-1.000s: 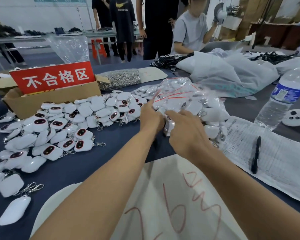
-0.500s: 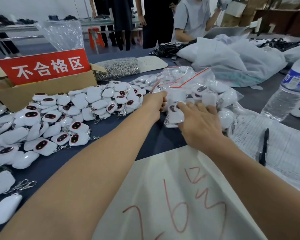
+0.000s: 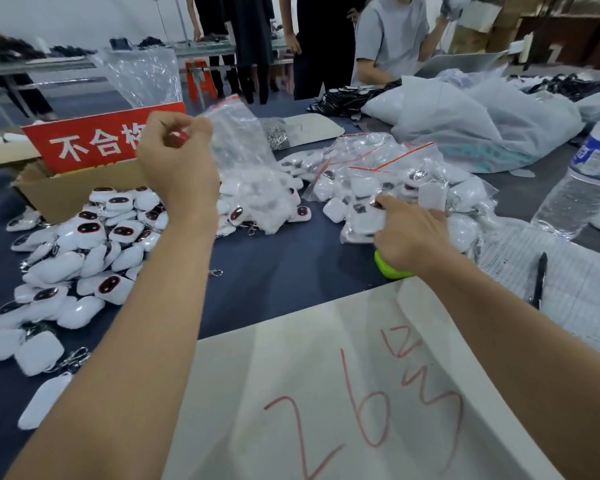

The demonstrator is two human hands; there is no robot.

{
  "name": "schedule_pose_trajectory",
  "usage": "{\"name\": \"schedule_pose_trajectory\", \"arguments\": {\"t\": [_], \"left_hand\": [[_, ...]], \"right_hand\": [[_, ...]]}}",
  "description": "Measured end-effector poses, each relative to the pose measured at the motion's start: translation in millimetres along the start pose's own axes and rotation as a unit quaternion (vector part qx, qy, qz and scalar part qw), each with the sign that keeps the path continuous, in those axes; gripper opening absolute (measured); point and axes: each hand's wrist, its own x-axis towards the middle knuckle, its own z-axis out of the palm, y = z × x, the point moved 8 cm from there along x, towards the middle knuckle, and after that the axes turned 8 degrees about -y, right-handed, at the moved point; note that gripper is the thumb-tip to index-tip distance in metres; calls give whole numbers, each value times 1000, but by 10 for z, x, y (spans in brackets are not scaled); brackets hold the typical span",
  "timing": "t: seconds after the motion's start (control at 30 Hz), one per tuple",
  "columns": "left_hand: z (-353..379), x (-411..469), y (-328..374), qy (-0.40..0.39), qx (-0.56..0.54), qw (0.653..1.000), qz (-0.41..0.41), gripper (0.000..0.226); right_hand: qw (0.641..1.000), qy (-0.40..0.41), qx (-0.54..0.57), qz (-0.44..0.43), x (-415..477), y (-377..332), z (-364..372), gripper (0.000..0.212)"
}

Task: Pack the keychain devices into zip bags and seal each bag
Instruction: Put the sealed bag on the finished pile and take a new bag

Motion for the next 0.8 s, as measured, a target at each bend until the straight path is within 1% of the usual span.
{"name": "schedule_pose_trajectory", "arguments": {"t": [0.07, 0.1, 0.13, 0.17, 0.2, 0.23, 0.27, 0.3, 0.33, 0.37, 0.4, 0.47, 0.5, 0.53, 0.6, 0.67, 0.7, 0.73, 0.8], "left_hand": [[-174, -106, 263, -34, 112, 986, 116, 19], [-209, -209, 345, -61, 162, 970, 167, 16], [-216, -345, 398, -90, 204, 949, 224, 11], [-211, -514, 438, -115, 239, 921, 285, 8], [-201, -703, 456, -136, 267, 892, 338, 7], [-197, -881, 452, -156, 286, 866, 378, 10], [-205, -1035, 437, -175, 299, 846, 405, 14], [-224, -1159, 416, -197, 309, 831, 419, 19], [-253, -1253, 389, -222, 316, 819, 424, 22], [-295, -1330, 354, -249, 318, 812, 420, 24], [-349, -1395, 314, -273, 318, 812, 406, 25], [-481, -1472, 209, -298, 325, 831, 339, 23], [-564, -1489, 139, -301, 327, 849, 286, 20], [-657, -1488, 52, -298, 320, 872, 220, 16], [-830, -1456, -168, -279, 285, 914, 71, 17], [-929, -1442, -390, -265, 254, 929, -45, 21], [-941, -1453, -457, -268, 237, 931, -76, 20], [-941, -1469, -488, -270, 224, 932, -90, 18], [-948, -1486, -496, -262, 219, 935, -92, 14]], "right_hand": [[997, 29, 66, -10, -90, -77, -78, 61], [992, 47, 118, -27, -158, -160, -107, 53], [981, 51, 181, -45, -233, -270, -102, 41], [964, 26, 259, -58, -300, -397, -34, 27], [934, -22, 349, -70, -372, -556, 82, 17], [892, -80, 439, -76, -456, -737, 213, 20], [838, -141, 523, -71, -546, -916, 354, 28], [787, -190, 584, -63, -636, -1079, 475, 36], [749, -219, 622, -60, -709, -1210, 567, 40], [727, -230, 644, -60, -757, -1306, 651, 39], [713, -230, 659, -62, -794, -1380, 721, 38], [708, -215, 668, -79, -841, -1486, 826, 37], [709, -207, 668, -90, -862, -1531, 864, 35], [712, -200, 665, -100, -888, -1569, 894, 33], [733, -181, 644, -124, -933, -1599, 897, 28], [759, -153, 614, -153, -953, -1586, 854, 26], [768, -142, 602, -163, -961, -1574, 833, 23], [776, -135, 594, -166, -969, -1560, 822, 19], [789, -121, 580, -163, -970, -1527, 821, 19]]}}
